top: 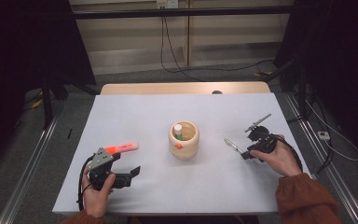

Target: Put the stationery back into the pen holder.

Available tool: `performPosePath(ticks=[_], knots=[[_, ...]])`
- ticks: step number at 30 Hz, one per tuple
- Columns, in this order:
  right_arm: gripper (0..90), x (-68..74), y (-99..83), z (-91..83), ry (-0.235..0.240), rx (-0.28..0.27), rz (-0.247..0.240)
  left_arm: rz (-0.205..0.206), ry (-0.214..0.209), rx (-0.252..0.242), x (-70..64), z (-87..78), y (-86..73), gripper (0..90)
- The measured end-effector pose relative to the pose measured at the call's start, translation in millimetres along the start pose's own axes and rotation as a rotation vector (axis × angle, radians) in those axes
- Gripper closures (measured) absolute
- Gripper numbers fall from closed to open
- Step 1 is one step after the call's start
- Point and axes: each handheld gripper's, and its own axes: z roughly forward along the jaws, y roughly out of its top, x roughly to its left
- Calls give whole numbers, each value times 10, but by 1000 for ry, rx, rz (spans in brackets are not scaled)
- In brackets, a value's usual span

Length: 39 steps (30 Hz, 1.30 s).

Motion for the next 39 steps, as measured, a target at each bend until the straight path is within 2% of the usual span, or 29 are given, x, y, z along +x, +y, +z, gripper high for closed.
performPosePath(ticks=[4,7,13,17,25,34,39], knots=[[659,20,-7,26,-7,17,-6,0,-1,-1,-1,3,-1,55],[707,30,-4,35,-31,20,-19,0,-1,-2,0,2,0,55],[726,64,-2,49,-61,22,-41,3,1,3,-3,4,0,55],[798,63,16,52,-60,32,-36,1,-1,0,-10,5,2,55],[800,53,28,53,-55,41,-27,4,-2,2,-7,7,1,55],[801,44,11,33,-45,24,-23,3,-1,1,4,2,1,55],[802,60,11,18,-39,20,-36,3,-1,0,2,0,2,55]])
